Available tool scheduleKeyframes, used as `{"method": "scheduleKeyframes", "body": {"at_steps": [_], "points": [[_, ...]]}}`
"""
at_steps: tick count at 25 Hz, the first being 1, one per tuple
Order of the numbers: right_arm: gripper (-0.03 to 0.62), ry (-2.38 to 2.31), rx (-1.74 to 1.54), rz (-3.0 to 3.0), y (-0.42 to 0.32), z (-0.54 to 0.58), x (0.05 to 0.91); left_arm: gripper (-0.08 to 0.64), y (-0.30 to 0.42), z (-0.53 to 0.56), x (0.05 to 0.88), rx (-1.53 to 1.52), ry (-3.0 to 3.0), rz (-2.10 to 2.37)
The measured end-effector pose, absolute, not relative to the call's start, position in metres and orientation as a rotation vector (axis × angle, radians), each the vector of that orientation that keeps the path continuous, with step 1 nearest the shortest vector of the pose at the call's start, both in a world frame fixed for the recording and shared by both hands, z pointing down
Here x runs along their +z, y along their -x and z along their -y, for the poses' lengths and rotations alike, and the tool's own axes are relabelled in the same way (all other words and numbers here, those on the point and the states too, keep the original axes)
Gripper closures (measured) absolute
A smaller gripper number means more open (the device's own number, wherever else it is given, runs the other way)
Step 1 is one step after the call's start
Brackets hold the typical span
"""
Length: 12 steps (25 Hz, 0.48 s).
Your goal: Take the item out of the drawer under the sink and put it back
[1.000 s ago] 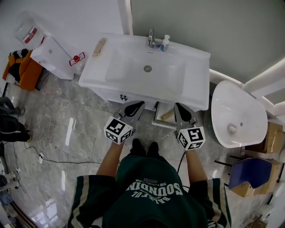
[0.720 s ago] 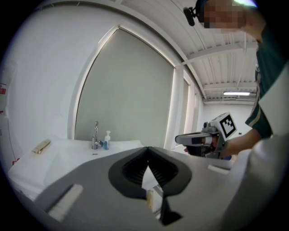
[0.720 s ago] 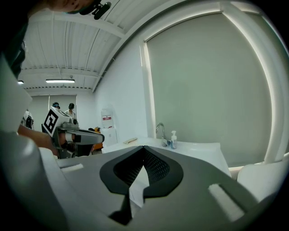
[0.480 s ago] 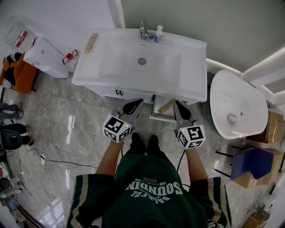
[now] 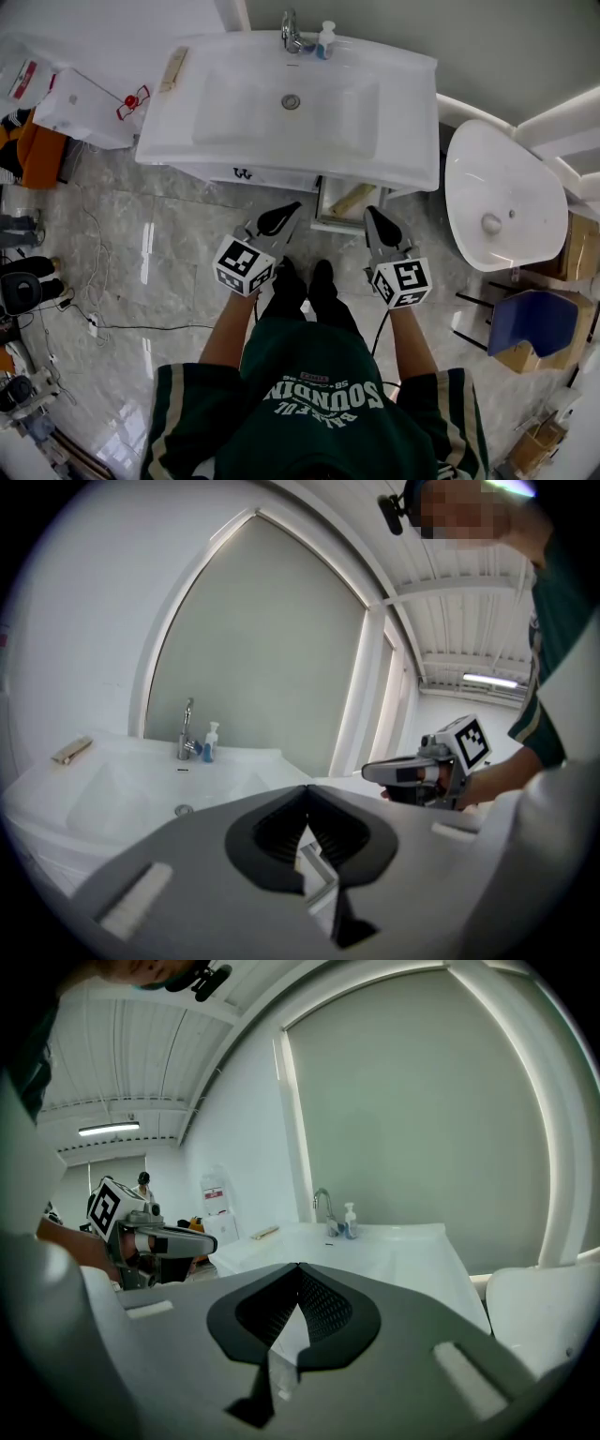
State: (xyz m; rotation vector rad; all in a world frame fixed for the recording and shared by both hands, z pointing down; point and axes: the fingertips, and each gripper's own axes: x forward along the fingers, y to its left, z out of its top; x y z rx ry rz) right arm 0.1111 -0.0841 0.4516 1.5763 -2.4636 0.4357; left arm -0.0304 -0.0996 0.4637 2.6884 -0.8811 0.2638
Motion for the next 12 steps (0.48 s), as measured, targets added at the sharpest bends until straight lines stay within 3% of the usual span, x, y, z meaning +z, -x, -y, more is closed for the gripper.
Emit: {"method": "scheduleKeyframes", "body": {"at_steps": [12], "points": [[0.591,-1.589,0.689,2.271,-0.135,0.061,0.572,0.511,0.010,0.073,0.545,0.373,-2.587,0.750]]}}
